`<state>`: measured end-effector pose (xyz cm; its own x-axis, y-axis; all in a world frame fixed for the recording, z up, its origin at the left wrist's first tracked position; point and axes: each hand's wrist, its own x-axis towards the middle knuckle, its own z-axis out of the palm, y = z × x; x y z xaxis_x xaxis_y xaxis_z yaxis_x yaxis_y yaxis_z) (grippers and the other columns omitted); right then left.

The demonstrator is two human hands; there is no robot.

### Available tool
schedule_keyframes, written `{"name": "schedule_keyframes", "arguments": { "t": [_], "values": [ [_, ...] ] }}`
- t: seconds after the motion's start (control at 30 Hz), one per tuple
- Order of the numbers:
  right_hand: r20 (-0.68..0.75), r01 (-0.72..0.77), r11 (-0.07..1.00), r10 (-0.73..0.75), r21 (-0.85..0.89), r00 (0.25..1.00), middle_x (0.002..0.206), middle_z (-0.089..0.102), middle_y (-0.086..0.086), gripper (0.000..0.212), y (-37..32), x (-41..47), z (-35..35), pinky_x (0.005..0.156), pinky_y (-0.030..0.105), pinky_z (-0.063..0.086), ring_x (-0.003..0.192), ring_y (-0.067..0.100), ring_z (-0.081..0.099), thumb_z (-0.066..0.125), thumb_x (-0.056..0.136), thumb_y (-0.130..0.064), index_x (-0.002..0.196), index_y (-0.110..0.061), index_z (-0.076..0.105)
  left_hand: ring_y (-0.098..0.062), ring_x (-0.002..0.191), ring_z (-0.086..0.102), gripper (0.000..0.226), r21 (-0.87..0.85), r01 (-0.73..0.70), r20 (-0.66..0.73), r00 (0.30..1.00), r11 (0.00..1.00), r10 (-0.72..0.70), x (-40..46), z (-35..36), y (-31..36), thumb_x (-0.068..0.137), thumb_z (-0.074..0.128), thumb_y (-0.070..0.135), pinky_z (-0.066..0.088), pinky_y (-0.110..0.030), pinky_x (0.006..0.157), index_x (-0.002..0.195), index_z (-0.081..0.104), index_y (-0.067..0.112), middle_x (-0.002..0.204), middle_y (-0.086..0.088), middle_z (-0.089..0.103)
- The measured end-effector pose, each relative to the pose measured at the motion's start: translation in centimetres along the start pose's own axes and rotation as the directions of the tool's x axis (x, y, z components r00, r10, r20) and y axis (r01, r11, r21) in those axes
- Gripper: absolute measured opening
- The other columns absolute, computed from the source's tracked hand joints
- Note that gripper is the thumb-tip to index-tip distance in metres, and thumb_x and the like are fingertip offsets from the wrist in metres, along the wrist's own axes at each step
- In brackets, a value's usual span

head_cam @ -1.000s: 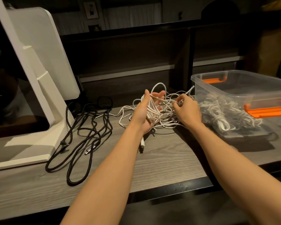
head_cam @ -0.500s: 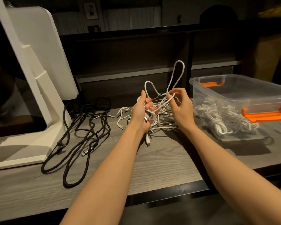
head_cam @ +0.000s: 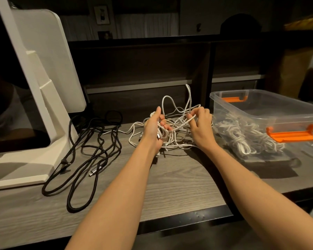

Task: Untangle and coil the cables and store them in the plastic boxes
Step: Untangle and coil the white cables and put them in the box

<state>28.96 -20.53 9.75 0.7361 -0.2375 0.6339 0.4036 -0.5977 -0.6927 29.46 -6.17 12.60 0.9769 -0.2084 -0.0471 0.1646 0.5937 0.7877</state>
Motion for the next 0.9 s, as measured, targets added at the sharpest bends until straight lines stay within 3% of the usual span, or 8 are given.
{"name": "schedule_keyframes", "arguments": {
  "t": [0.17,0.37,0.5,0.6,0.67,0.73,0.8,0.9],
  "values": [
    [-0.059,0.051,0.988,-0.043,0.142,0.997,0.091,0.053,-0.006,0.009,-0.2,0.0,0.0,0.07,0.014,0.04,0.08,0.003,0.05,0.046,0.1,-0.018,0.108,-0.016,0.049,-0.008,0.037,0.04,0.046,0.14,-0.008,0.044,0.999,0.99,0.002,-0.1,0.2,0.2,0.101,0.044,0.041,0.04,-0.02,0.039,0.064,0.045,0.014,0.049,0.003,0.04],
    [0.019,0.005,0.949,-0.011,0.316,1.0,0.129,0.055,0.001,0.033,-0.5,0.3,-0.2,0.1,0.029,0.043,0.121,0.011,0.05,0.039,0.103,-0.025,0.13,-0.015,0.054,-0.01,0.045,0.045,0.043,0.311,-0.063,0.104,0.994,0.948,0.032,-0.1,0.6,0.1,0.103,0.039,0.042,0.042,-0.019,0.046,0.072,0.046,0.014,0.088,-0.012,0.072],
    [0.091,0.07,0.993,-0.079,0.1,0.993,0.147,0.038,-0.004,0.04,-0.1,0.2,-0.7,0.105,0.018,0.02,0.137,0.009,0.017,0.037,0.103,-0.023,0.143,-0.019,0.04,-0.009,0.044,0.046,0.038,0.467,-0.146,0.098,0.989,0.872,0.114,-0.3,0.5,-0.2,0.101,0.042,0.044,0.042,-0.019,0.047,0.085,0.056,0.012,0.106,-0.005,0.074],
    [0.126,0.193,0.954,-0.168,-0.229,0.978,0.153,0.033,-0.001,0.042,1.0,0.5,-1.0,0.109,0.026,0.021,0.143,0.022,0.011,0.044,0.101,-0.02,0.143,-0.022,0.041,-0.01,0.053,0.056,0.037,0.549,-0.195,0.097,0.981,0.812,0.17,-0.3,0.0,-0.2,0.099,0.048,0.044,0.044,-0.018,0.047,0.121,0.061,0.017,0.115,-0.002,0.07],
    [0.187,0.259,0.893,-0.201,-0.369,0.961,0.154,0.03,-0.001,0.051,1.2,0.6,-1.3,0.113,0.038,0.024,0.144,0.027,0.011,0.055,0.094,-0.009,0.142,-0.023,0.043,-0.021,0.093,0.068,0.051,0.544,-0.174,0.103,0.985,0.821,0.14,-0.1,-0.4,-0.3,0.099,0.051,0.036,0.045,-0.018,0.047,0.146,0.039,0.022,0.126,-0.005,0.065],
    [0.259,0.327,0.85,-0.235,-0.413,0.937,0.155,0.03,0.0,0.062,0.9,0.5,-1.4,0.114,0.043,0.024,0.145,0.029,0.012,0.063,0.083,0.003,0.139,-0.019,0.048,-0.026,0.123,0.056,0.06,0.578,-0.136,0.085,0.991,0.805,0.107,0.1,-0.7,-0.3,0.099,0.053,0.028,0.048,-0.02,0.054,0.152,0.026,0.027,0.143,-0.008,0.052],
    [0.289,0.353,0.838,-0.246,-0.416,0.925,0.154,0.031,0.001,0.064,0.3,0.3,-1.3,0.113,0.042,0.028,0.144,0.029,0.016,0.062,0.08,0.009,0.137,-0.015,0.05,-0.022,0.119,0.056,0.057,0.616,-0.119,0.077,0.993,0.779,0.09,0.3,-1.1,-0.4,0.099,0.054,0.026,0.049,-0.024,0.061,0.151,0.03,0.029,0.15,-0.008,0.041],
    [0.279,0.331,0.836,-0.223,-0.438,0.934,0.152,0.034,0.006,0.066,0.2,0.1,-0.7,0.106,0.041,0.037,0.139,0.032,0.023,0.06,0.078,0.015,0.137,-0.013,0.051,-0.018,0.098,0.061,0.041,0.629,-0.137,0.081,0.991,0.765,0.11,0.4,-1.1,-0.3,0.1,0.053,0.026,0.05,-0.026,0.061,0.14,0.046,0.026,0.141,-0.006,0.05]
  ]
}}
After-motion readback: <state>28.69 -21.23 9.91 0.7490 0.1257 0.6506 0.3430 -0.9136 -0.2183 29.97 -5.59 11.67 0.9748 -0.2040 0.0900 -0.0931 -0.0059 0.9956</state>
